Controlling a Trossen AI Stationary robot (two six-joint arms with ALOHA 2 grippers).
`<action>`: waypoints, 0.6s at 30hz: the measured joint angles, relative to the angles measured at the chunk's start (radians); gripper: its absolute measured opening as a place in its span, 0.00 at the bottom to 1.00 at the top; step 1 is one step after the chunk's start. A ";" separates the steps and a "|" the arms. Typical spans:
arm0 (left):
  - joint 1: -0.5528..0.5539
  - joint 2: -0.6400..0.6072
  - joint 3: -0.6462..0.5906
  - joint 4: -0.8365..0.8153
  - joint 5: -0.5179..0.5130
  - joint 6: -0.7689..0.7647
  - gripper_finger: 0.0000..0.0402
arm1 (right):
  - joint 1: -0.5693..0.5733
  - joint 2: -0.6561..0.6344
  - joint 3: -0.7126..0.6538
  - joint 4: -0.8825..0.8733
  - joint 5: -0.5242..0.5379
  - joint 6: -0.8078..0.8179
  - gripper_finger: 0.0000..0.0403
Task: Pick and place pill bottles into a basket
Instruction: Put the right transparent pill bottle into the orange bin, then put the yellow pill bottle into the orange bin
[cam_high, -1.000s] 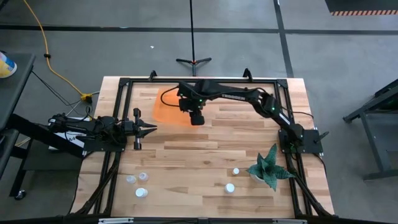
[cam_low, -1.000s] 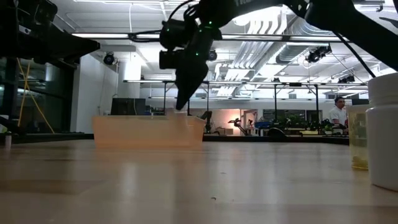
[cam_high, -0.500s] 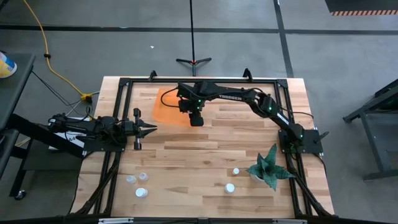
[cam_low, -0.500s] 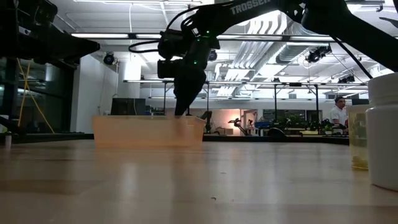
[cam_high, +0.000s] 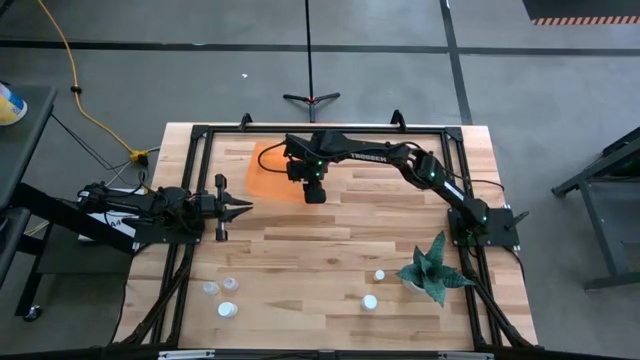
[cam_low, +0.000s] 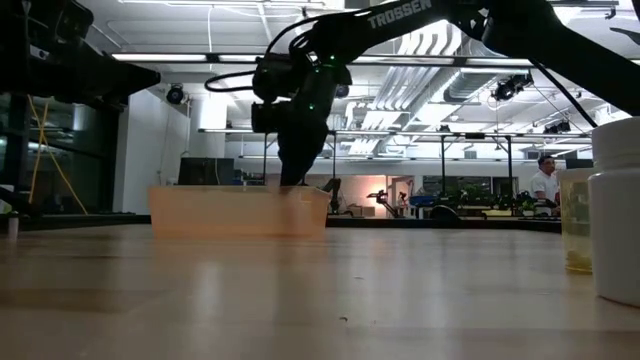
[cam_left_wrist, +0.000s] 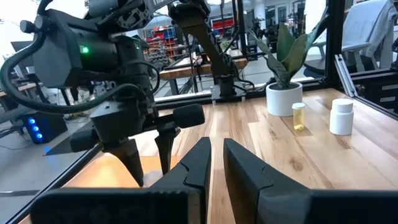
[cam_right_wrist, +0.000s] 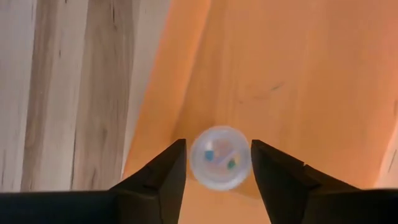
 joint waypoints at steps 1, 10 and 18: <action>0.000 0.000 0.000 0.000 0.000 0.000 0.20 | 0.000 0.001 0.000 0.003 0.009 0.000 0.44; 0.000 0.000 0.000 -0.002 0.000 0.000 0.20 | -0.012 -0.006 0.000 -0.019 0.029 0.004 0.53; 0.000 0.000 0.000 -0.002 0.000 0.000 0.20 | -0.014 -0.098 0.002 -0.014 0.000 0.022 0.53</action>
